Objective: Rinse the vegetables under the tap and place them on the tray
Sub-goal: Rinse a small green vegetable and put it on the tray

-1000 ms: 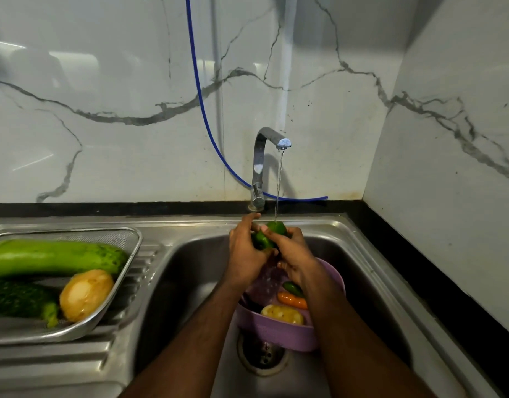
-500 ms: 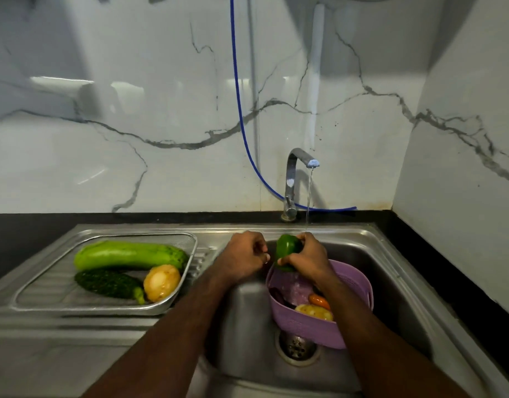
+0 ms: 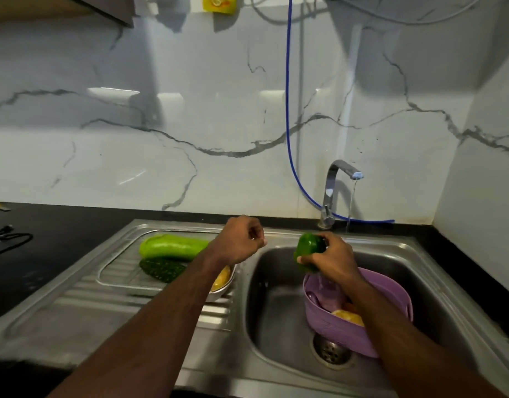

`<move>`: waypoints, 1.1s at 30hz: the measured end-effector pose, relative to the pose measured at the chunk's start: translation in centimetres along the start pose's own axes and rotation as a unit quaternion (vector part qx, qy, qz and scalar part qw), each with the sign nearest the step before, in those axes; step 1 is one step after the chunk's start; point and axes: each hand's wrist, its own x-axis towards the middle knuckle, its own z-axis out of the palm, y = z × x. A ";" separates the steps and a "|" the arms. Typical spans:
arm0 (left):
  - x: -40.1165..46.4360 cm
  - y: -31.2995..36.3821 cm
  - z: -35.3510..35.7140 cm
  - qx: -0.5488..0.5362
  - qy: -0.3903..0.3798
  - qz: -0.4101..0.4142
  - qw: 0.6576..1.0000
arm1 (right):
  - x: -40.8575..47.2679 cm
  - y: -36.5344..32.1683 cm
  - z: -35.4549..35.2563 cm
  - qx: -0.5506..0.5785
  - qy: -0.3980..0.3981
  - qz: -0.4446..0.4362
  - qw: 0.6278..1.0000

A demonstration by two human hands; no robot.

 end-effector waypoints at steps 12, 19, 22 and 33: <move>-7.3 -10.3 -10.7 0.048 0.053 -0.123 0.990 | -2.8 -15.2 10.2 0.004 -0.098 -0.153 0.983; -12.1 -15.8 -14.6 0.126 0.049 -0.187 0.973 | -6.0 -19.6 19.1 -0.114 -0.232 -0.247 0.934; -13.2 -16.6 -15.3 0.130 0.053 -0.194 0.971 | -6.6 -20.2 22.1 -0.102 -0.229 -0.235 0.939; -12.8 -17.2 -15.6 0.121 0.097 -0.208 0.966 | -7.0 -19.4 25.0 -0.096 -0.258 -0.190 0.942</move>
